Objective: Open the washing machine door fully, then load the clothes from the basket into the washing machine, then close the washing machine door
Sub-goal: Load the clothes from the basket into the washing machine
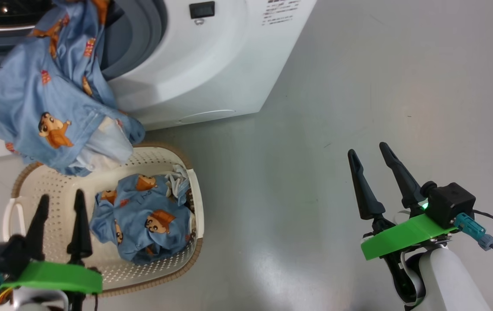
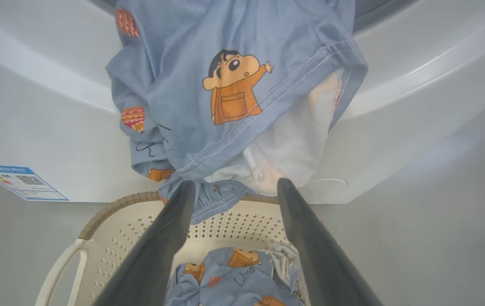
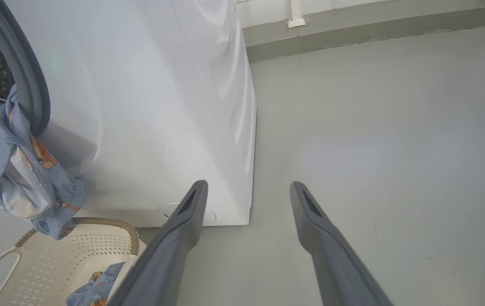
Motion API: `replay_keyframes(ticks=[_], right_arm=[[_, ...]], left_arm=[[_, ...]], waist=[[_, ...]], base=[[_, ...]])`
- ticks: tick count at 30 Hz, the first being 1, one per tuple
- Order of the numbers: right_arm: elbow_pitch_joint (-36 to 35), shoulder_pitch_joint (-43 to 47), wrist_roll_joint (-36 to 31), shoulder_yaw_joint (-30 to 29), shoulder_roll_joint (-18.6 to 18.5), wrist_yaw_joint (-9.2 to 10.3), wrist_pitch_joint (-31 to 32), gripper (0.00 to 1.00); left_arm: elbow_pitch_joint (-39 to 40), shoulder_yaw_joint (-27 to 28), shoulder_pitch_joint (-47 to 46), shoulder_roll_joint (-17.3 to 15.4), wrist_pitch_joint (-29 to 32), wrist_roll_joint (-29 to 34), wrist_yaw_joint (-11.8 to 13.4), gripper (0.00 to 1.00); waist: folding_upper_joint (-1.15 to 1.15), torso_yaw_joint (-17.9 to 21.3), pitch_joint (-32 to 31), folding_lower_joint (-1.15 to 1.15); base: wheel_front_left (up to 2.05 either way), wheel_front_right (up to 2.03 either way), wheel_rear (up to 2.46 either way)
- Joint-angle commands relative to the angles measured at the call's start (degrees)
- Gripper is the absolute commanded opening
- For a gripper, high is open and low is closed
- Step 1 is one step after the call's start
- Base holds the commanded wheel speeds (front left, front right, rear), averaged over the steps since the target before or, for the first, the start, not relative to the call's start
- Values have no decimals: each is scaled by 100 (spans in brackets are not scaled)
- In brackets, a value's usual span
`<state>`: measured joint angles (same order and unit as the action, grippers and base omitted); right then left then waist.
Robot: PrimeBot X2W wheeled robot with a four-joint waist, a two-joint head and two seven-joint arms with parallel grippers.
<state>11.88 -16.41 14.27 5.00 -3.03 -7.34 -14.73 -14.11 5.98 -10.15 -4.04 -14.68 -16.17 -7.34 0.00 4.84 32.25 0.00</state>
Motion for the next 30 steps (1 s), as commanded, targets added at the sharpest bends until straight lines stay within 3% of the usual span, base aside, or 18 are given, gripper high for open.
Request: replay_keyframes(ticks=[1,23,30], right_arm=[[-93,93,43,161,15,-14,-27,100],[-174,75,229,313,15,-14,-27,100],[-269,48,290,303,15,-14,-27,100]], left_arm=[[51,157,-41,-104,-32,-52,-14,100],[-1837,-29,-1625,-719,-32,-615,-14,100],[-2059,-195,-2008,-948,-32,-1067,-14,100]], waist=[[0,19,4,0],[0,529,422,0],[0,578,683,0]], base=[[0,0,0],[0,0,0],[0,0,0]])
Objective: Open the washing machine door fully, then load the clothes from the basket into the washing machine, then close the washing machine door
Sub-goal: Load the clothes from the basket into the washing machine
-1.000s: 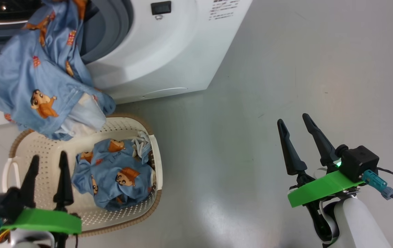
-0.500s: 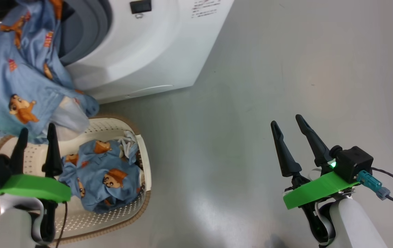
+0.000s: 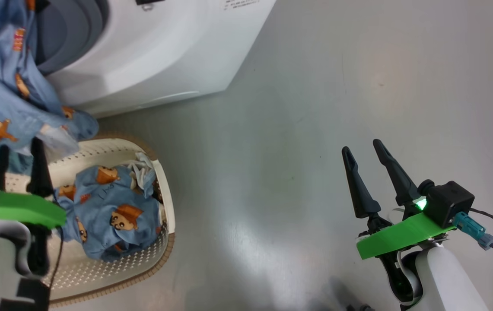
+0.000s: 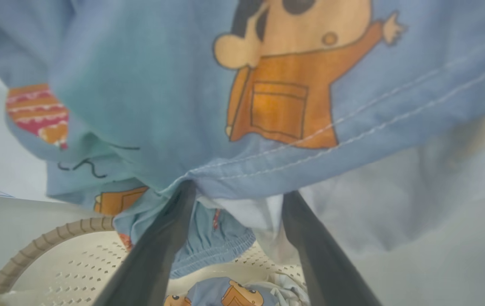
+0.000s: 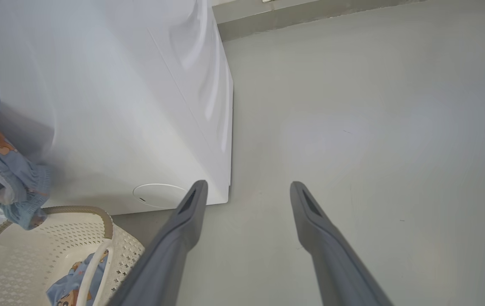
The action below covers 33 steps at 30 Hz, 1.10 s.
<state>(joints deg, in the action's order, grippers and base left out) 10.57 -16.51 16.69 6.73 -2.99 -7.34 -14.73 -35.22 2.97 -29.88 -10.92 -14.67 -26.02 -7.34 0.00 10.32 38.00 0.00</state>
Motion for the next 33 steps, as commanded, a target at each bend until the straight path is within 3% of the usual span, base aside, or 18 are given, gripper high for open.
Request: replay_keyframes(ticks=[1,11,12,14,15,23,33], right_arm=[[-146,47,58,140,12,-14,-27,100],[-138,-40,94,195,12,-14,-27,100],[-132,-47,100,202,12,-14,-27,100],[-123,-62,107,207,12,-14,-27,100],[-117,-68,107,207,12,-14,-27,100],[-64,-39,67,114,12,-14,-27,100],[9,-26,24,96,12,-14,-27,100]], left_arm=[[36,58,-92,-294,-33,-183,-14,100],[-21,-311,-523,-592,-33,-766,-14,100],[-44,-361,-556,-594,-33,-842,-14,89],[-84,-413,-619,-621,-33,-966,-14,36],[-91,-463,-637,-654,-33,-972,-14,0],[120,-430,-484,-557,-33,-935,-14,0],[1017,-438,129,-323,-33,-274,-14,0]], waist=[[0,33,148,0],[0,29,311,0],[0,32,312,0],[0,34,307,0],[0,33,301,0],[0,-113,113,0],[0,-351,-184,0]], base=[[0,0,0],[0,0,0],[0,0,0],[0,0,0],[0,0,0],[0,0,0],[0,0,0]])
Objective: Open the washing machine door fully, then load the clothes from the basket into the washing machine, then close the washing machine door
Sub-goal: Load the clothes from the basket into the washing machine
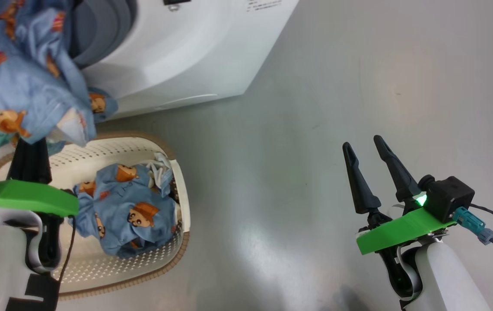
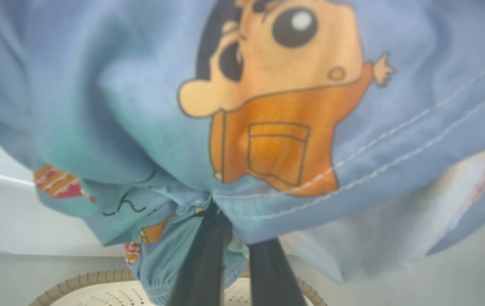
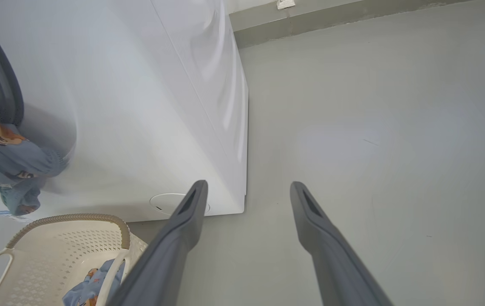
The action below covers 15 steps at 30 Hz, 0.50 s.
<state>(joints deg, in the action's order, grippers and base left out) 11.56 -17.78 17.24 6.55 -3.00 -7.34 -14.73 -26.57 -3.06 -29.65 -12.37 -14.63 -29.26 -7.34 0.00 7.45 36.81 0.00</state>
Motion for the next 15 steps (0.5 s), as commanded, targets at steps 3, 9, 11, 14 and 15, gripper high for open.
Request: replay_keyframes(ticks=[3,9,11,14,15], right_arm=[[-61,109,-31,124,13,-14,-27,100],[-39,122,5,136,13,-14,-27,100],[-37,135,24,144,13,-14,-27,100],[-37,149,58,152,13,-14,-27,100],[-37,149,58,152,13,-14,-27,100]], left_arm=[[500,272,183,-121,-37,224,-14,0],[1243,457,205,-67,-37,627,-14,0],[1451,490,171,-69,-37,692,-14,0],[1608,506,81,-126,-37,738,-14,0],[1608,506,81,-126,-37,738,-14,0]], waist=[[0,-90,-126,0],[0,-84,-210,0],[0,-65,-234,0],[0,-30,-253,0],[0,-30,-253,0]], base=[[0,0,0],[0,0,0],[0,0,0],[0,0,0],[0,0,0]])
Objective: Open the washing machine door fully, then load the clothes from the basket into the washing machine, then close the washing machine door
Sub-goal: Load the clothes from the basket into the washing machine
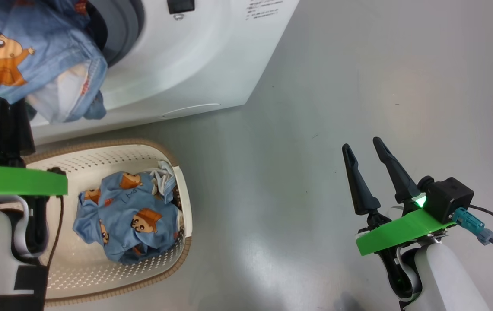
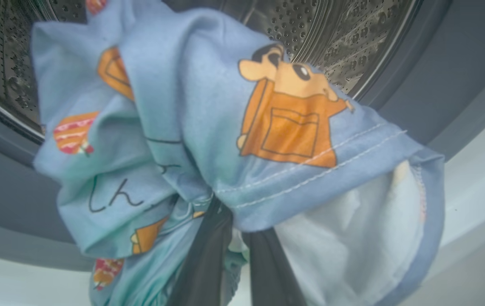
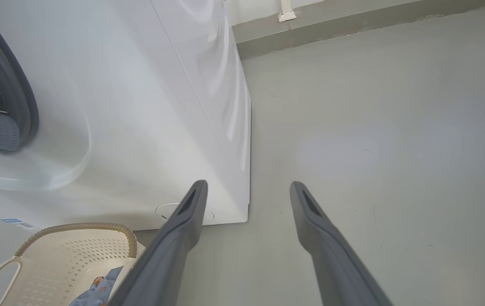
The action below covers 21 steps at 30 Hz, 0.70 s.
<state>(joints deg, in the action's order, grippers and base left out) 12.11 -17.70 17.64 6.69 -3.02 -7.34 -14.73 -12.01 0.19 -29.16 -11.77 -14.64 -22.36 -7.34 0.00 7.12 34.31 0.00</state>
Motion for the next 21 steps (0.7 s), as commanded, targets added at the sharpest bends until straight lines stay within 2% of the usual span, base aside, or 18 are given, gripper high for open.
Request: replay_keyframes(ticks=[1,10,21], right_arm=[[-92,143,28,144,14,-14,-27,100],[-85,145,100,192,14,-14,-27,100],[-99,120,141,238,14,-14,-27,100]], left_arm=[[170,175,-17,-217,-36,62,-14,0],[-188,48,-848,-586,33,4,-14,0],[-1135,-252,-2295,-962,462,-230,-14,0]], waist=[[0,15,-2,0],[0,127,43,0],[0,234,188,0]], base=[[0,0,0],[0,0,0],[0,0,0]])
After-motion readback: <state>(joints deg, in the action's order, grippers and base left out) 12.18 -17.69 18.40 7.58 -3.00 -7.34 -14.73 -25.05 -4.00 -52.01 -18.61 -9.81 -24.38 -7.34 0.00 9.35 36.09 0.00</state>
